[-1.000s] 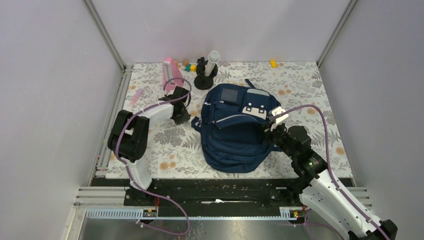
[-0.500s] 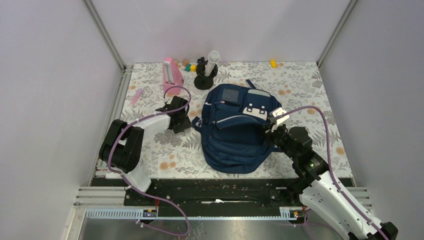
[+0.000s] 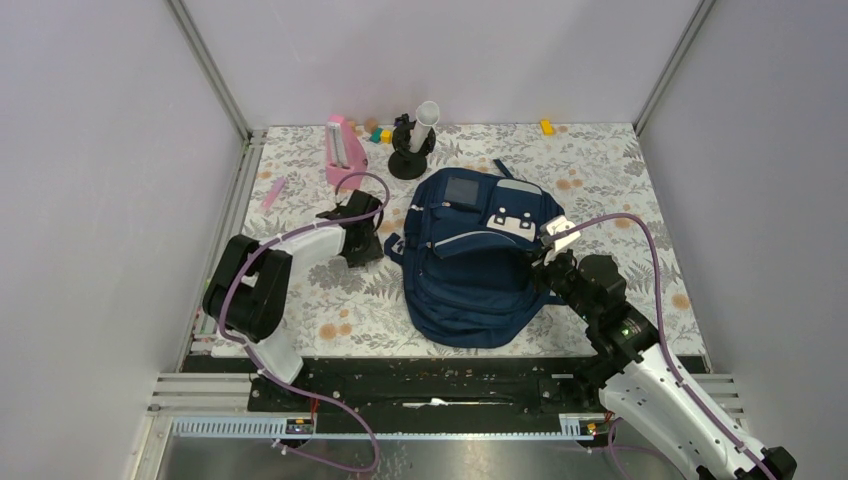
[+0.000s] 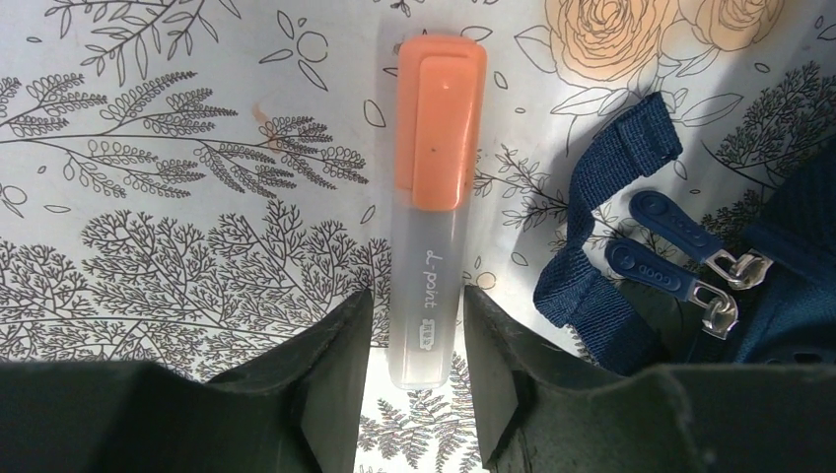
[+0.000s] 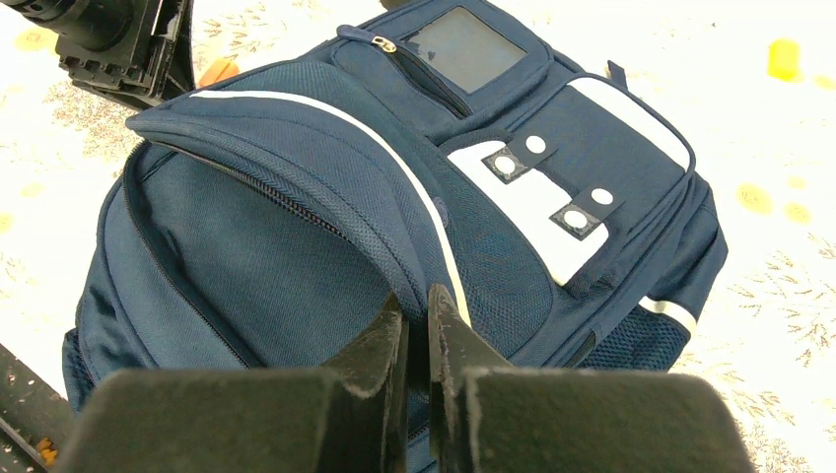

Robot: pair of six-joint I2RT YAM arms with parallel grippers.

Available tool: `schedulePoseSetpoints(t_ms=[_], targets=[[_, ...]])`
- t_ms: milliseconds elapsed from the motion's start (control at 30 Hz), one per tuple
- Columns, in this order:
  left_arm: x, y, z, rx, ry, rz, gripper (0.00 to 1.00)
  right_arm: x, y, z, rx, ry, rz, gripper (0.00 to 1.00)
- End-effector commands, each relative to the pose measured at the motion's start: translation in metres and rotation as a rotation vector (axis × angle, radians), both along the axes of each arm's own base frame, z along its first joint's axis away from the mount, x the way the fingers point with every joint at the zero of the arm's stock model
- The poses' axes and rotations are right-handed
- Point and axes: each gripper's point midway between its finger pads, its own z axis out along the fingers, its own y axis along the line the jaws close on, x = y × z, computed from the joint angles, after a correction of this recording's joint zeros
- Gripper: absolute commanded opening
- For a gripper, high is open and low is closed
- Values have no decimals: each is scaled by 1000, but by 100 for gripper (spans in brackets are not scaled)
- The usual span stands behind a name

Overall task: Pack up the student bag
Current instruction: Pick up the stationery from the center of the board, then place the stationery in the student bag.

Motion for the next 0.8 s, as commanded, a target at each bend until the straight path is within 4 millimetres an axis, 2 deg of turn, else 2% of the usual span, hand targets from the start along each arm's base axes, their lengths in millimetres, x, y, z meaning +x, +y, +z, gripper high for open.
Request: schedulePoseSetpoints(t_ms=[0,167,433,633,767], targets=[[-38,11,-30,75,176,-40,41,6,1,65,130,-185,-16,0],[-44,7,-36,97,194,-76,31,6,0,67,130,-192,-20,0],[-44,7,-28,120,160,-84,20,6,0,67,129,-193,-19,0],[-34,-6,11,34,-9,-72,14,7,0,66,126,-192,-20,0],[-38,-15,38,5,-113,-97,13,7,0,66,123,-192,-20,0]])
